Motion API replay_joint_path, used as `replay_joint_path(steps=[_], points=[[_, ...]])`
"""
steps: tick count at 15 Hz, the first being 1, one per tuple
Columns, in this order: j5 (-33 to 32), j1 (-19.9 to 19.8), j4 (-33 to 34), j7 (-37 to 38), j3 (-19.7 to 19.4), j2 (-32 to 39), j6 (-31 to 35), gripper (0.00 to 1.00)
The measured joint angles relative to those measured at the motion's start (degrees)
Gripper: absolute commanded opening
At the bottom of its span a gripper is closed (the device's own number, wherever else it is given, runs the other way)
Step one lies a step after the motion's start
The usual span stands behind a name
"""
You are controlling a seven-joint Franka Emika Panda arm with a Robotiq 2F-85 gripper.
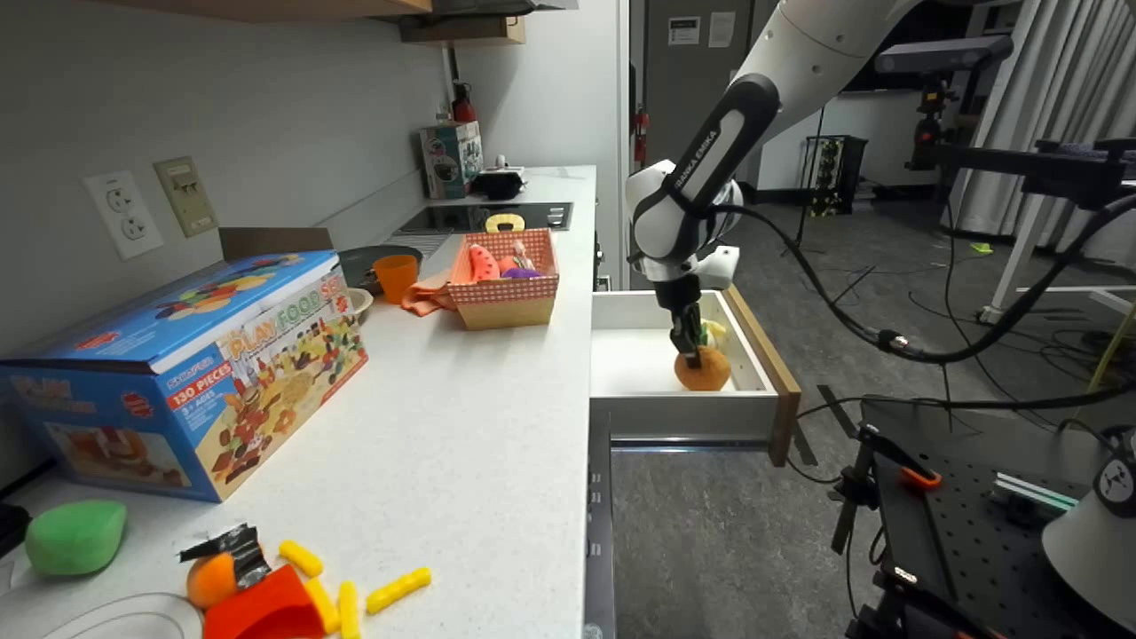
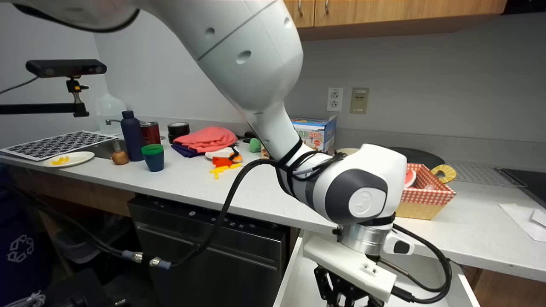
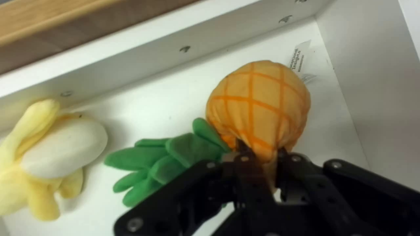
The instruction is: Open the drawer, pick up the plush toys, put them in the basket and close the drawer.
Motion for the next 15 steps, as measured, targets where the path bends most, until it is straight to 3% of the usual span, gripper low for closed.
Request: replay_joint_path(steps=[7, 13, 14, 15], points=[[-5.4, 3.2, -8.6, -0.1, -0.3, -19.6, 10.9, 0.03], [-0.8, 8.2, -10.4, -0.1, 1.8, -33.1, 18.4, 0.03], [0.5, 9.1, -10.7, -0.2, 2.0, -34.2, 20.7, 0.13], [2.6, 10.1, -11.1, -1.1, 2.1, -34.9, 23.2, 0.13]])
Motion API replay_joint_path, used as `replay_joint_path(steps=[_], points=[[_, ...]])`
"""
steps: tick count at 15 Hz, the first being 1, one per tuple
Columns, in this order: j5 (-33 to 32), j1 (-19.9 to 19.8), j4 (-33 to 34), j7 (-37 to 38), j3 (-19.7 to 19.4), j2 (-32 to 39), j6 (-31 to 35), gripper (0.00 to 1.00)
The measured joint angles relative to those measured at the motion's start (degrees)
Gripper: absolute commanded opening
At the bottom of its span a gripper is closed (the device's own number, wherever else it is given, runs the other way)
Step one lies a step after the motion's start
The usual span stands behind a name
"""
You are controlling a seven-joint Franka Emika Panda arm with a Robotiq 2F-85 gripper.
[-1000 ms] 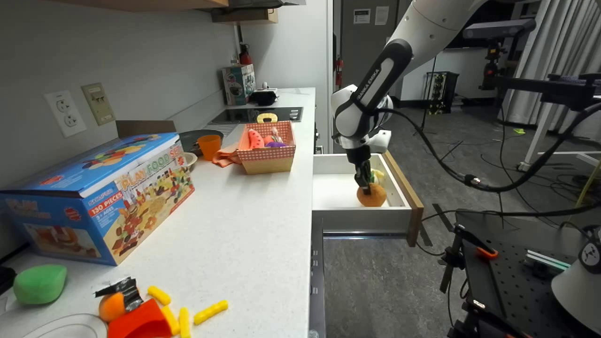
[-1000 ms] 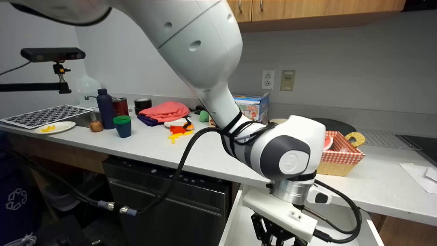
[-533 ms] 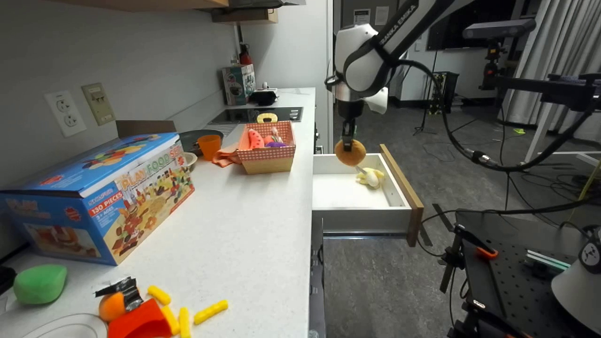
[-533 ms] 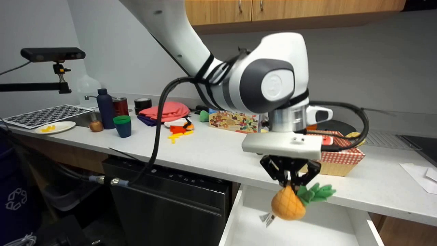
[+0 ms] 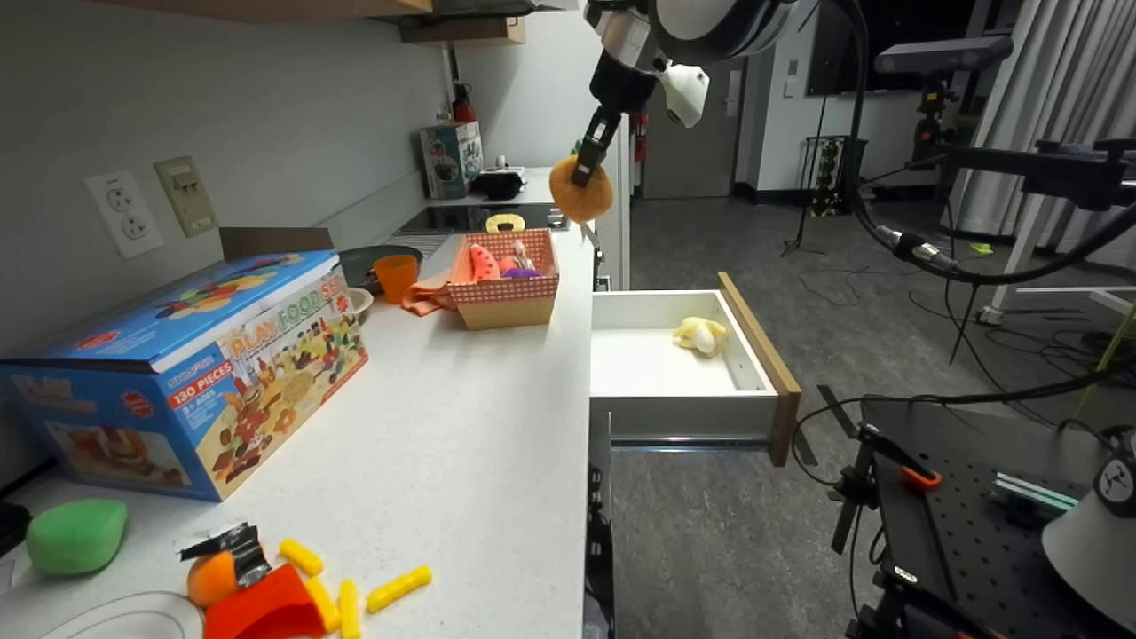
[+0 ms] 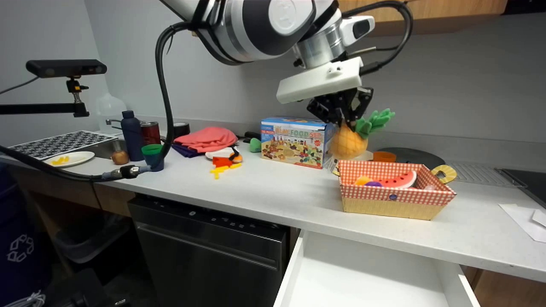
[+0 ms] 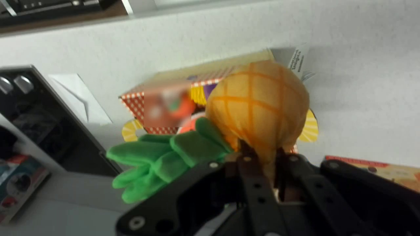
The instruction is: Open the drawer, pick up the plush toys, put them in the basket and close the drawer.
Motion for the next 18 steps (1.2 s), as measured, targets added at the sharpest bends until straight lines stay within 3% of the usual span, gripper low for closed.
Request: replay_joint_path(steps=[4, 5, 9, 18], points=[[2.6, 1.2, -1.0, -1.7, 0.0, -0.8, 2.9, 0.13], [2.6, 1.2, -1.2, -1.8, -0.1, -0.8, 3.0, 0.03], [2.0, 1.2, -0.6, -0.7, -0.3, 0.2, 3.3, 0.03], [-0.1, 1.2, 16.1, 6.9, -0.9, 16.3, 3.9, 0.03]])
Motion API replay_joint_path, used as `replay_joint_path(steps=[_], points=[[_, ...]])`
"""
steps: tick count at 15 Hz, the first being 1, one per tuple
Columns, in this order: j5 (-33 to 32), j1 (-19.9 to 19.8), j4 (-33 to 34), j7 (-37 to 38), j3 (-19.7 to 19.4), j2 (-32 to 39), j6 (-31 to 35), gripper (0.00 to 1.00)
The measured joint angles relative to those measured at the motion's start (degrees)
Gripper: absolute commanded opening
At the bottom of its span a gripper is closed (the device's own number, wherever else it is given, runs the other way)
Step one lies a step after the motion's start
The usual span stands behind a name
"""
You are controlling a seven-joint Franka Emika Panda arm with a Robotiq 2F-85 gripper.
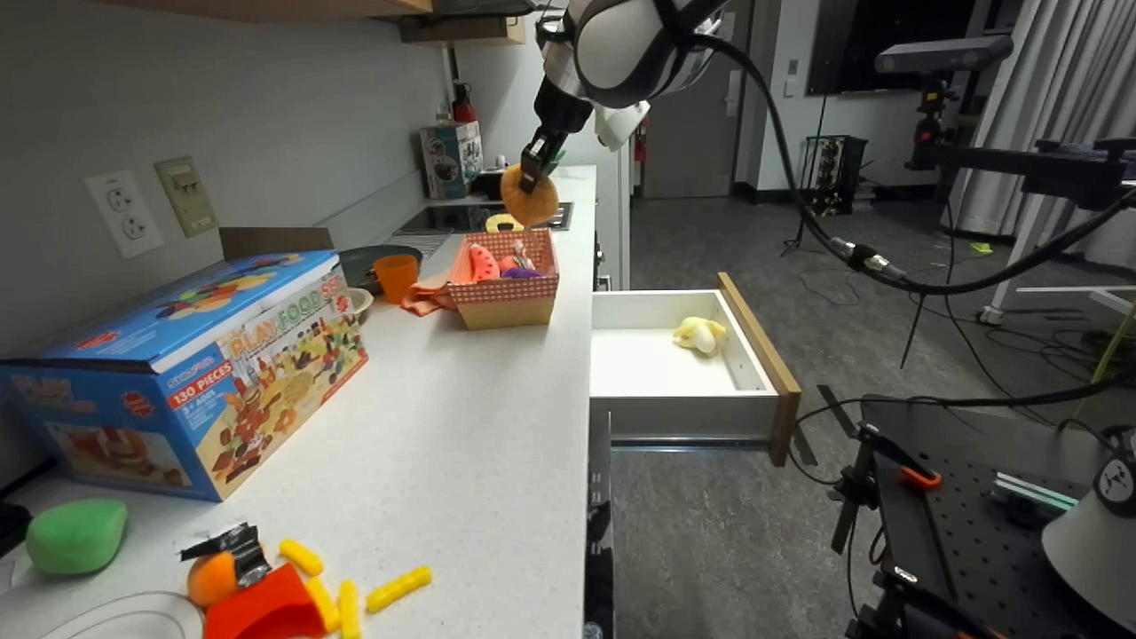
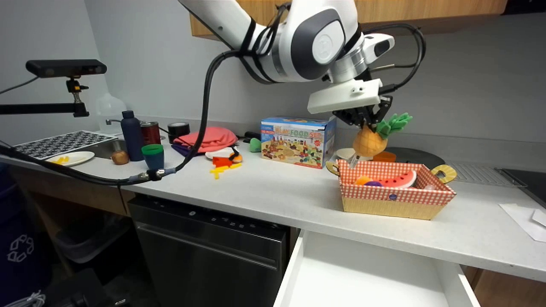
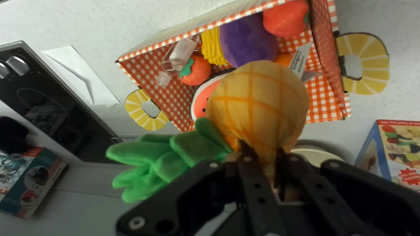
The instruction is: Open the drawer, pick up the plush toys, put them in the basket and close the drawer.
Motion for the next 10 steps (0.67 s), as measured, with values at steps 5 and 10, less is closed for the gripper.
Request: replay_joint_path(steps=[5, 10], points=[[0.0, -0.5, 8.5, 2.6, -0.5, 8.9, -1.2, 0.53], [-0.1, -1.3, 13.1, 3.0, -1.2, 11.7, -0.9, 0.92]])
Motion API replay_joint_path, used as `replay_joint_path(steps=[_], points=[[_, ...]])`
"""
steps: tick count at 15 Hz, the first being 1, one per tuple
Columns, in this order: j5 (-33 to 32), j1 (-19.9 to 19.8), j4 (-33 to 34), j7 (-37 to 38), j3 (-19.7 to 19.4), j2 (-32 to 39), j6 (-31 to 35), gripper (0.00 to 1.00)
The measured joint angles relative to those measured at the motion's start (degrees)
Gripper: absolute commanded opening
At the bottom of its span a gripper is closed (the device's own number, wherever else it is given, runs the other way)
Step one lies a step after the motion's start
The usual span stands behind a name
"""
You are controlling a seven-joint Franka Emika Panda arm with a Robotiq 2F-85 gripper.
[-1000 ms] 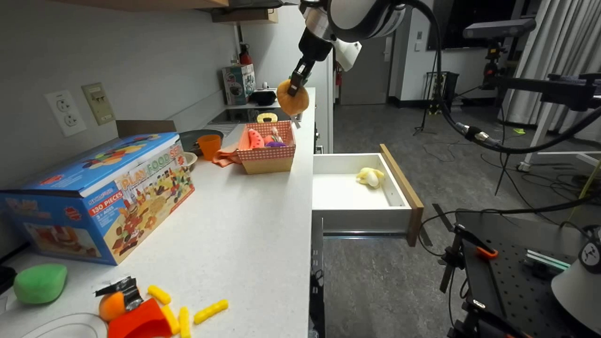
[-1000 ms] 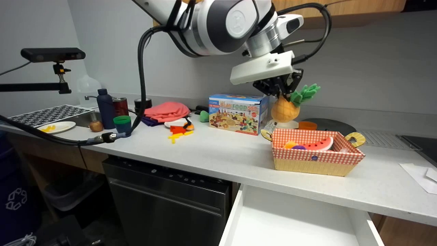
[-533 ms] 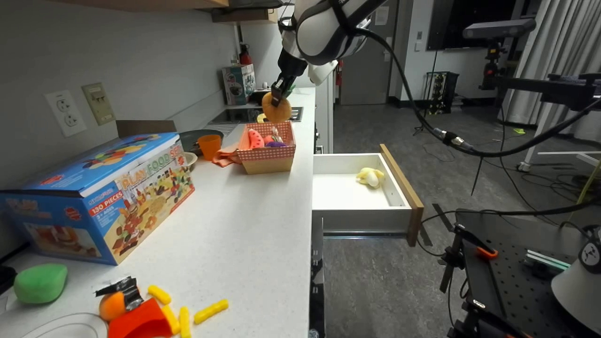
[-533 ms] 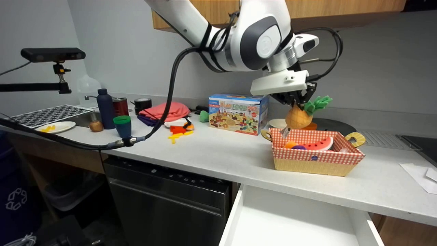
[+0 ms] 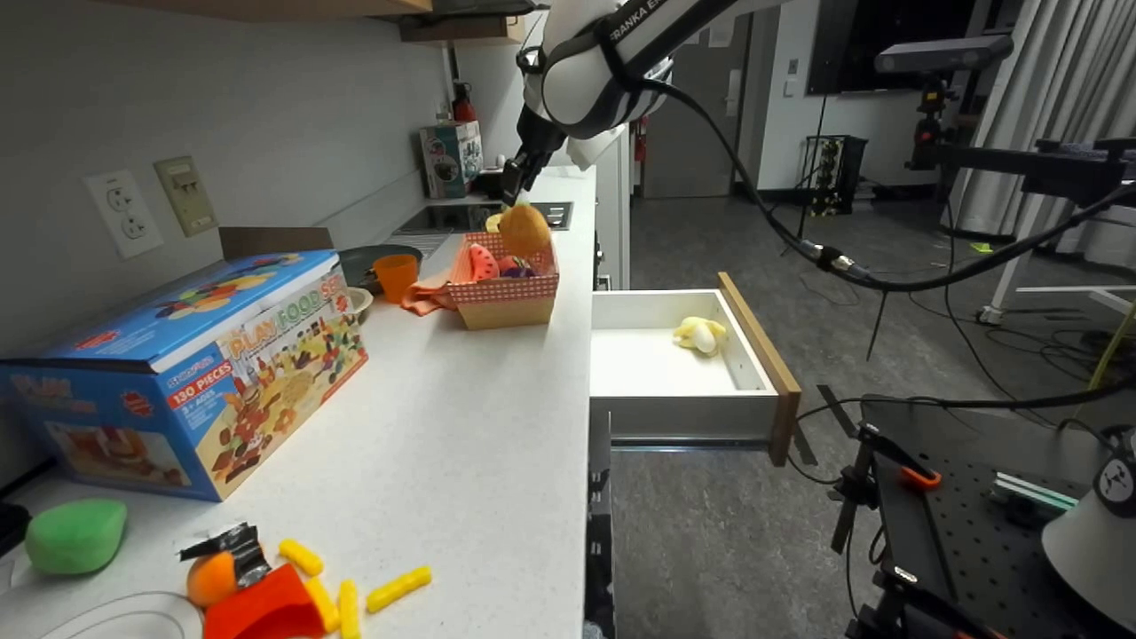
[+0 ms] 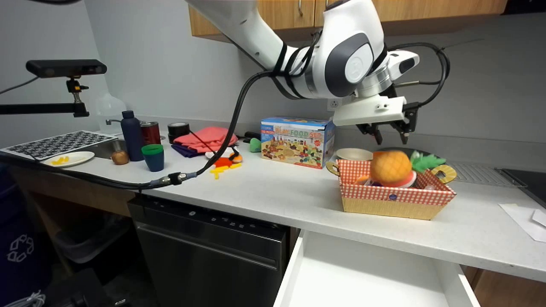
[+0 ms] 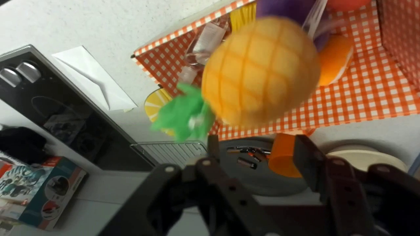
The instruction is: Open the drawer, pick up the plush toys, put them in the basket and close the drawer.
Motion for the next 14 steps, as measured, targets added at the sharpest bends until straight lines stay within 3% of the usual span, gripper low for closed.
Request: replay_joint_path(steps=[2, 7, 14], points=[[-0.5, -0.2, 0.9, 0.0, -0.7, -0.3, 0.7, 1.00], [-9.2, 0.7, 0.9, 4.6, -6.8, -1.4, 0.9, 1.00], [-17.6, 0.6, -4.7, 10.8, -13.7, 0.3, -5.0, 1.00]])
